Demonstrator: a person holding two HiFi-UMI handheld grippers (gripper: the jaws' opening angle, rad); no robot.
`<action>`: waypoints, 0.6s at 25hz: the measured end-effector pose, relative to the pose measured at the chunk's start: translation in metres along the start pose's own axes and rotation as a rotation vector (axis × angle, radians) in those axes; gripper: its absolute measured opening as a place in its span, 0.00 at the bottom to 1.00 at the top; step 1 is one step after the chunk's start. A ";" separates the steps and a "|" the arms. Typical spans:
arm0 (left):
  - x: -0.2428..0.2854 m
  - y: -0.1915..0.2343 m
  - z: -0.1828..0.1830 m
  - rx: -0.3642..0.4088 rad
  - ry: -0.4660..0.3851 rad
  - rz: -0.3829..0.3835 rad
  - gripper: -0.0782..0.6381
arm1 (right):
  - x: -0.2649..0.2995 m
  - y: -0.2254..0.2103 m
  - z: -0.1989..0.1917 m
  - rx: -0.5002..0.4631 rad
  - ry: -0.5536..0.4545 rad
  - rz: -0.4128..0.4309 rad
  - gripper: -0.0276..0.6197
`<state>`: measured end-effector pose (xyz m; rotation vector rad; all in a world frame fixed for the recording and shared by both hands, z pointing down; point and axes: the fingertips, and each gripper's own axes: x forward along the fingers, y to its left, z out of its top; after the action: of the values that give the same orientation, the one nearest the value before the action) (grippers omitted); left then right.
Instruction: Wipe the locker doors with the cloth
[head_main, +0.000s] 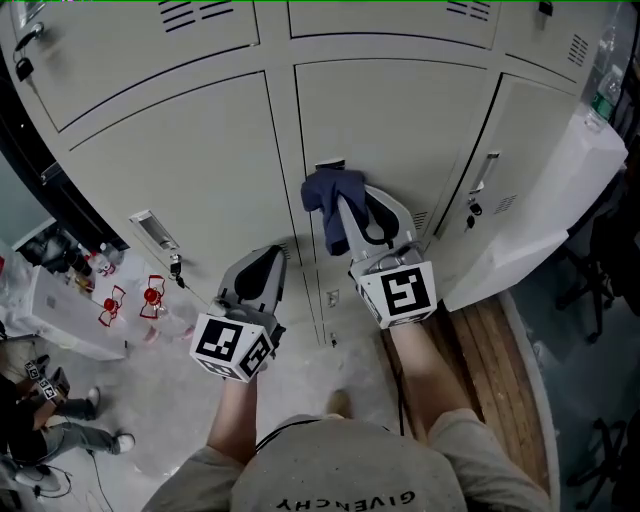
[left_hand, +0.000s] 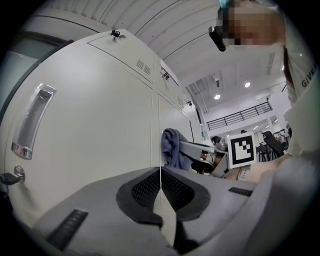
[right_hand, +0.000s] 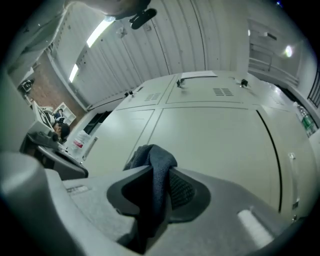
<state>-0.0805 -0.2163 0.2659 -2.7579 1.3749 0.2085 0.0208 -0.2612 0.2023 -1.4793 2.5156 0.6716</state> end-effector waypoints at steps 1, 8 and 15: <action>-0.001 0.002 -0.001 -0.001 0.001 0.003 0.12 | -0.002 -0.010 -0.006 -0.009 0.015 -0.029 0.17; 0.005 0.005 -0.004 -0.008 0.004 -0.006 0.12 | -0.016 -0.059 -0.024 -0.102 0.080 -0.156 0.16; 0.006 0.002 -0.007 -0.012 0.008 -0.022 0.12 | -0.048 -0.136 -0.047 -0.114 0.166 -0.346 0.16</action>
<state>-0.0774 -0.2231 0.2724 -2.7846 1.3494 0.2050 0.1667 -0.3002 0.2191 -2.0222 2.2738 0.6647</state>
